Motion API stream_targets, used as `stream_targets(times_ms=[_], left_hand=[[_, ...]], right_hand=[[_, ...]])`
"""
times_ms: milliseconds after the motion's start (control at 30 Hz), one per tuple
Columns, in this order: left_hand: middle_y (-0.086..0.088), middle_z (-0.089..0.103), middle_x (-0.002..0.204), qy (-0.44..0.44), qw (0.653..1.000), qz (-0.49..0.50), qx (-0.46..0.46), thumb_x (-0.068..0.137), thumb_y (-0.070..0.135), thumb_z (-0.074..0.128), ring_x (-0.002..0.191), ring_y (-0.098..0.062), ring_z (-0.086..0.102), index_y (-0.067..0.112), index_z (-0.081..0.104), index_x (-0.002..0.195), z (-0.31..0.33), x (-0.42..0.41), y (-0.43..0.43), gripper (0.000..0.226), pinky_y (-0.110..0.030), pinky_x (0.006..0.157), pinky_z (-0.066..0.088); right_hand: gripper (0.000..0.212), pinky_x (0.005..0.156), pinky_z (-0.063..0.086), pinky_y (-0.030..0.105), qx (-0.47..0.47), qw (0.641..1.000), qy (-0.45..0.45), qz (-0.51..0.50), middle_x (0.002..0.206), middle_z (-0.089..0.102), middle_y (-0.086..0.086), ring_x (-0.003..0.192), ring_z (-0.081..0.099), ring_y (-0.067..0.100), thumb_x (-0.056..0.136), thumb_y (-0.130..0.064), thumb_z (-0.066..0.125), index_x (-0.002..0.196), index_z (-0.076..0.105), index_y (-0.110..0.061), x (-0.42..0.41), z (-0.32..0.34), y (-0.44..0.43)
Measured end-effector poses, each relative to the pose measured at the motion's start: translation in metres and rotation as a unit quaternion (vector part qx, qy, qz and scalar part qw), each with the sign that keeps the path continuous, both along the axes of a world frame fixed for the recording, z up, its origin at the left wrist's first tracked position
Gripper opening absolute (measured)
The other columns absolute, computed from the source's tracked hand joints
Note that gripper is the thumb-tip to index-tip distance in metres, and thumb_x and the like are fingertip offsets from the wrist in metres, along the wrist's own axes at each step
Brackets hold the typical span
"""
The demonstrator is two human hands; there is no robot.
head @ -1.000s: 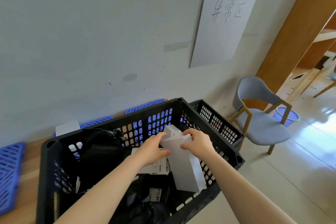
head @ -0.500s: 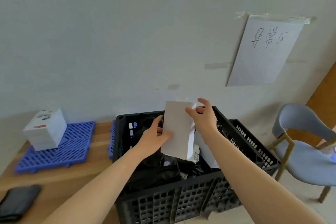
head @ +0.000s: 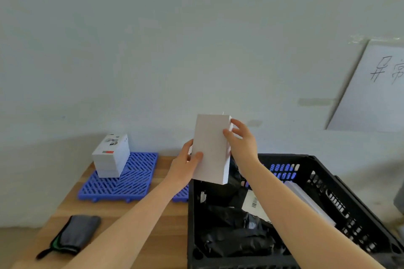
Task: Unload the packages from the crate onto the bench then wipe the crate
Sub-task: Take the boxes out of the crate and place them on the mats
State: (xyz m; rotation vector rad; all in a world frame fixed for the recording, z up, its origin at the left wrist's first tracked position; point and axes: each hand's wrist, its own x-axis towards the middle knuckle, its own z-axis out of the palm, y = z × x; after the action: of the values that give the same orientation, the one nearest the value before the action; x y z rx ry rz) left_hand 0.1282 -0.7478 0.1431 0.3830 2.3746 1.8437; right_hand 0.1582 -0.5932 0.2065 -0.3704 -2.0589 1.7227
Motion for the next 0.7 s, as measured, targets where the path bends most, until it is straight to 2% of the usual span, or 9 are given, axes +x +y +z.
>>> stream_targets(times_ms=[67, 133, 200, 267, 300, 367, 467, 533, 700], left_hand=[[-0.005, 0.061, 0.111, -0.002, 1.0, 0.018, 0.012, 0.101, 0.036, 0.047, 0.101, -0.018, 0.061, 0.038, 0.028, 0.145, 0.0, -0.024, -0.012, 0.047, -0.031, 0.081, 0.055], [-0.007, 0.061, 0.109, 0.004, 0.999, 0.03, 0.01, 0.102, 0.033, 0.046, 0.098, -0.018, 0.061, 0.035, 0.029, 0.145, -0.002, -0.053, -0.024, 0.046, -0.027, 0.075, 0.052], [-0.009, 0.062, 0.109, 0.007, 0.999, 0.035, -0.003, 0.103, 0.033, 0.044, 0.099, -0.021, 0.061, 0.033, 0.03, 0.147, -0.006, -0.086, -0.036, 0.046, -0.034, 0.081, 0.054], [-0.01, 0.062, 0.108, 0.003, 0.999, 0.033, -0.016, 0.102, 0.035, 0.044, 0.1, -0.024, 0.061, 0.032, 0.029, 0.147, -0.012, -0.122, -0.045, 0.047, -0.043, 0.088, 0.054], [-0.01, 0.062, 0.108, 0.0, 0.999, 0.029, -0.021, 0.102, 0.036, 0.045, 0.1, -0.024, 0.061, 0.032, 0.029, 0.147, -0.016, -0.14, -0.049, 0.047, -0.043, 0.089, 0.054], [-0.008, 0.061, 0.108, -0.007, 0.999, 0.02, -0.026, 0.102, 0.038, 0.045, 0.099, -0.022, 0.061, 0.032, 0.028, 0.147, -0.023, -0.17, -0.054, 0.049, -0.036, 0.084, 0.055], [-0.004, 0.061, 0.106, -0.017, 0.999, -0.003, -0.027, 0.1, 0.04, 0.049, 0.093, -0.015, 0.061, 0.033, 0.027, 0.149, -0.035, -0.207, -0.057, 0.054, -0.024, 0.072, 0.052], [-0.002, 0.061, 0.105, -0.034, 0.999, -0.028, -0.027, 0.097, 0.038, 0.056, 0.092, -0.013, 0.061, 0.034, 0.025, 0.149, -0.044, -0.228, -0.057, 0.061, -0.022, 0.069, 0.049], [-0.001, 0.061, 0.111, -0.084, 0.993, -0.075, -0.036, 0.087, 0.03, 0.071, 0.1, -0.016, 0.062, 0.033, 0.025, 0.15, -0.074, -0.266, -0.053, 0.078, -0.036, 0.086, 0.057]], right_hand=[[0.062, 0.091, 0.049, 0.041, 0.062, 0.996, -0.039, 0.044, 0.13, 0.049, 0.001, 0.113, 0.054, 0.022, 0.092, -0.03, 0.058, 0.144, 0.028, -0.046, -0.027, -0.008, -0.016], [0.074, 0.085, 0.049, 0.039, 0.088, 0.992, -0.058, 0.062, 0.132, 0.042, 0.002, 0.11, 0.055, 0.025, 0.092, -0.027, 0.058, 0.146, 0.013, -0.05, -0.054, -0.015, -0.031], [0.082, 0.085, 0.051, 0.041, 0.095, 0.99, -0.076, 0.071, 0.131, 0.038, 0.001, 0.109, 0.055, 0.026, 0.09, -0.021, 0.059, 0.146, 0.007, -0.051, -0.083, -0.023, -0.04], [0.087, 0.088, 0.052, 0.05, 0.088, 0.989, -0.091, 0.077, 0.132, 0.04, -0.001, 0.109, 0.053, 0.025, 0.087, -0.014, 0.06, 0.147, 0.007, -0.05, -0.113, -0.031, -0.046], [0.087, 0.087, 0.053, 0.052, 0.084, 0.989, -0.093, 0.075, 0.134, 0.041, -0.003, 0.108, 0.053, 0.024, 0.086, -0.012, 0.06, 0.147, 0.009, -0.048, -0.128, -0.035, -0.049], [0.081, 0.086, 0.053, 0.051, 0.087, 0.99, -0.097, 0.059, 0.135, 0.044, -0.003, 0.106, 0.053, 0.022, 0.087, -0.011, 0.06, 0.147, 0.016, -0.043, -0.157, -0.042, -0.055], [0.063, 0.085, 0.053, 0.042, 0.116, 0.987, -0.109, 0.025, 0.133, 0.048, 0.0, 0.105, 0.055, 0.02, 0.091, -0.017, 0.057, 0.142, 0.029, -0.041, -0.195, -0.053, -0.059], [0.058, 0.086, 0.053, 0.041, 0.125, 0.984, -0.128, 0.017, 0.131, 0.051, 0.001, 0.103, 0.056, 0.021, 0.093, -0.019, 0.055, 0.142, 0.033, -0.041, -0.217, -0.061, -0.057], [0.061, 0.085, 0.054, 0.041, 0.16, 0.966, -0.202, 0.03, 0.136, 0.051, 0.001, 0.102, 0.058, 0.022, 0.095, -0.014, 0.048, 0.147, 0.028, -0.037, -0.257, -0.09, -0.047]])
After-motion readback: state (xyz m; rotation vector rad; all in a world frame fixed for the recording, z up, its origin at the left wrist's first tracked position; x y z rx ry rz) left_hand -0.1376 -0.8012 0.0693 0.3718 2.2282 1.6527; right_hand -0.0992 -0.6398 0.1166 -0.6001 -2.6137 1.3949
